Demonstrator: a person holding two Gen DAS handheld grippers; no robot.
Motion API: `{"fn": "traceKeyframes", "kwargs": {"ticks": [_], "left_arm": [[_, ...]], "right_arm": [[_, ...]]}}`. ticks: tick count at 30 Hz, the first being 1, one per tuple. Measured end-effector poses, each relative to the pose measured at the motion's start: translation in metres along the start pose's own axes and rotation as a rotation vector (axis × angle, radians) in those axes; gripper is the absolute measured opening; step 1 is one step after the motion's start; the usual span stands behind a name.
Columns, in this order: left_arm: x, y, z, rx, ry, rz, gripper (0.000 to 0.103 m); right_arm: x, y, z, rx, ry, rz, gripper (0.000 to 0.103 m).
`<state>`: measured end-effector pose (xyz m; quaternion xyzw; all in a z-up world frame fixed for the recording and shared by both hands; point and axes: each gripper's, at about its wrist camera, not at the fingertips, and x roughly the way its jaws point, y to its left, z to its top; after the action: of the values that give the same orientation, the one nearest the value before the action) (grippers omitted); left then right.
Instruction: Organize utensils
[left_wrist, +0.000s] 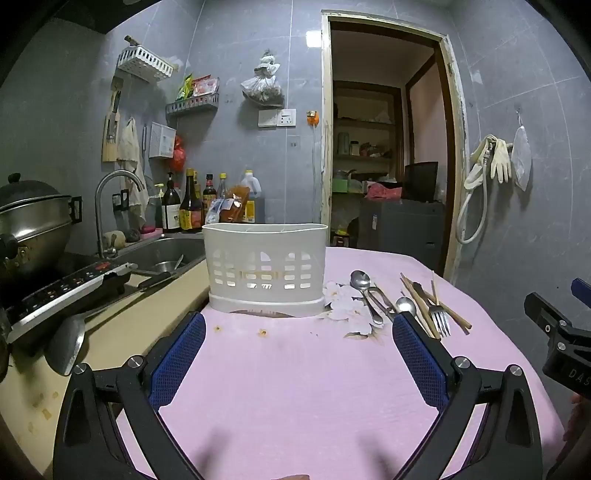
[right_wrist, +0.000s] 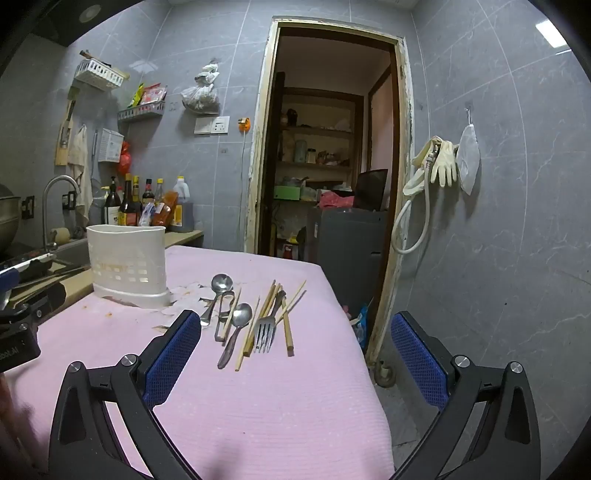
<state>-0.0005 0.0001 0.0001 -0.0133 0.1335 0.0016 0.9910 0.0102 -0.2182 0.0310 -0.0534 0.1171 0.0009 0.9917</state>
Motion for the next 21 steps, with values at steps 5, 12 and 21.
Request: {"fn": "traceKeyframes", "kwargs": {"ticks": [5,12,21], "left_arm": [[0.0007,-0.0001,0.0001,0.001,0.009,0.001,0.099],[0.0007,0.0001,0.0002,0.0,0.009,0.002,0.099],[0.0007,0.0001,0.0002,0.0,0.01,0.002,0.099]], "right_arm": [[0.0007,0.0,0.0008,-0.004,0.011,0.002,0.103],[-0.0007,0.0021,0.0019,-0.01,0.008,-0.003,0.103],[0.001,0.0015,0.0019,-0.01,0.01,-0.001,0.103]]}}
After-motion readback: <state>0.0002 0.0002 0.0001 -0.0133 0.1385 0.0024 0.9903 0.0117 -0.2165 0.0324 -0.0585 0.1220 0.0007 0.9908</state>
